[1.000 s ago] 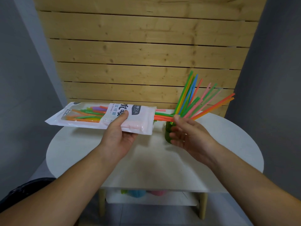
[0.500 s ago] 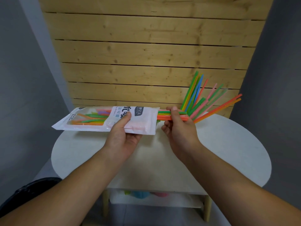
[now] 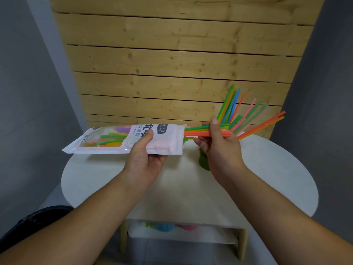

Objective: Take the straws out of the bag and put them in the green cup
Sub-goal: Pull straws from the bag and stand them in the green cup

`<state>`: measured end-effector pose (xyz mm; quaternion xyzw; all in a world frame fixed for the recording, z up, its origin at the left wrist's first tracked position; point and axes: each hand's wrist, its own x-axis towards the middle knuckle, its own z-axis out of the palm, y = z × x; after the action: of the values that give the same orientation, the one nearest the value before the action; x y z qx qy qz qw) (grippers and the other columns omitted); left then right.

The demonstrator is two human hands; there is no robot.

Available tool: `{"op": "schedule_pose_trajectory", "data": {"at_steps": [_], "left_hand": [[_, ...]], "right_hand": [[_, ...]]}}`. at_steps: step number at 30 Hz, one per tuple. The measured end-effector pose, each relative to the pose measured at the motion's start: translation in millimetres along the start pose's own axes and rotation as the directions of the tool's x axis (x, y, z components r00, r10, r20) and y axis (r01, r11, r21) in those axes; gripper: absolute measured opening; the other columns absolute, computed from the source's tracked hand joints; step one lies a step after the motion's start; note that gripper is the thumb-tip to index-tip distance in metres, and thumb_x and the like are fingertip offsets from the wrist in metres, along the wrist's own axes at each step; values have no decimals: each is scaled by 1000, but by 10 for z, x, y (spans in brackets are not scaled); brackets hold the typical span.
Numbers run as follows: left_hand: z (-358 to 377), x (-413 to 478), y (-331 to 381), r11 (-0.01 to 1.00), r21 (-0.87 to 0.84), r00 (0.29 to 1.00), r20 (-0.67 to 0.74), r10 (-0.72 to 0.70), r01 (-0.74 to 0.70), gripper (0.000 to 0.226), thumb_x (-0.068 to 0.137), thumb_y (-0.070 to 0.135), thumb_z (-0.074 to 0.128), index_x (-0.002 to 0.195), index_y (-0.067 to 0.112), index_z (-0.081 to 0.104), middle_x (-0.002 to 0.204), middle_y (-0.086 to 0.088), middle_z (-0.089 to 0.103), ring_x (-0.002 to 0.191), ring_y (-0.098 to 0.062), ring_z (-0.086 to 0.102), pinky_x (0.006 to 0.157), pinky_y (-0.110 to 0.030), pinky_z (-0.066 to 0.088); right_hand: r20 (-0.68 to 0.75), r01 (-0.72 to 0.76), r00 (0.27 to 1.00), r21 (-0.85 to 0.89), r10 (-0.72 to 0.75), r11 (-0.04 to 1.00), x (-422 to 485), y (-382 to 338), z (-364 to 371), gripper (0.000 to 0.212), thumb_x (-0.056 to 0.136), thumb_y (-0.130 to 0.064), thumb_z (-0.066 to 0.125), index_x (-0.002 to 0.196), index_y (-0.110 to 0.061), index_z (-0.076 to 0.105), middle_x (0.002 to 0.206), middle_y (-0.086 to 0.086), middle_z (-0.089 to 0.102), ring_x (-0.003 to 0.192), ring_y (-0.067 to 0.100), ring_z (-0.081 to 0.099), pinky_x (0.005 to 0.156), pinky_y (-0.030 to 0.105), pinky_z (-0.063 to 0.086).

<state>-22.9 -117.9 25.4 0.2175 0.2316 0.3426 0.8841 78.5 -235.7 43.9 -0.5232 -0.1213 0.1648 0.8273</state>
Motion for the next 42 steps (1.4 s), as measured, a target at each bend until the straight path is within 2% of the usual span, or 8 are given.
{"op": "schedule_pose_trajectory", "data": {"at_steps": [6,11,15,18,27,33,38,42], "left_hand": [[-16,19,24,1000,-25,1000,-15,2,-2,31,91,11,71,121,13,62,105,-9,79,90,-21,78,76,-42,64],[-58,63,67,999,-47,999,-36,24,-25,25,93,11,69,117,12,64,101,-7,80,82,-20,79,63,-36,64],[-87,96,83,999,-30,999,-39,36,-37,21,93,11,68,114,12,64,103,-7,79,85,-19,78,70,-38,65],[-103,117,85,999,-20,998,-41,40,-41,25,93,11,68,118,11,64,105,-7,78,91,-19,77,75,-40,64],[-102,170,26,998,-31,996,-69,60,-63,37,92,10,69,129,13,61,99,-5,80,85,-19,78,65,-37,64],[-95,174,10,998,-12,996,-59,61,-62,34,93,10,68,127,13,61,105,-5,78,90,-18,77,69,-38,65],[-90,164,-6,999,-5,998,-42,44,-44,36,93,10,69,127,13,61,107,-7,78,93,-21,77,74,-41,64],[-75,140,-28,999,11,999,-15,32,-32,37,92,10,69,128,13,60,107,-7,79,94,-22,77,81,-43,63]], "right_hand": [[49,-23,998,-36,25,999,18,-98,-92,27,98,-31,58,92,-7,68,76,10,71,63,17,72,64,23,61],[-8,48,999,-42,-48,998,86,-253,-325,20,99,-27,58,96,-10,67,80,7,74,64,15,72,61,22,59],[-5,77,997,-8,-77,997,116,-407,-555,21,101,-26,54,104,-8,65,84,5,77,73,16,74,67,27,63],[-43,88,995,-30,-90,996,118,-500,-720,25,101,-27,53,108,-5,64,73,0,76,67,11,73,64,24,60],[-212,165,962,-56,-174,985,165,-739,-1071,23,100,-31,56,88,-12,64,68,-2,70,61,9,67,66,23,58],[-304,233,902,-255,-306,939,219,-842,-1244,28,98,-36,57,83,-13,64,81,10,71,80,30,73,83,41,61],[-264,246,889,-410,-373,878,262,-794,-1227,31,97,-37,56,77,-15,66,72,10,69,61,26,70,72,38,62],[-200,232,898,-541,-392,808,312,-743,-1154,36,97,-39,56,85,-8,68,74,12,69,53,17,68,58,29,59]]}}
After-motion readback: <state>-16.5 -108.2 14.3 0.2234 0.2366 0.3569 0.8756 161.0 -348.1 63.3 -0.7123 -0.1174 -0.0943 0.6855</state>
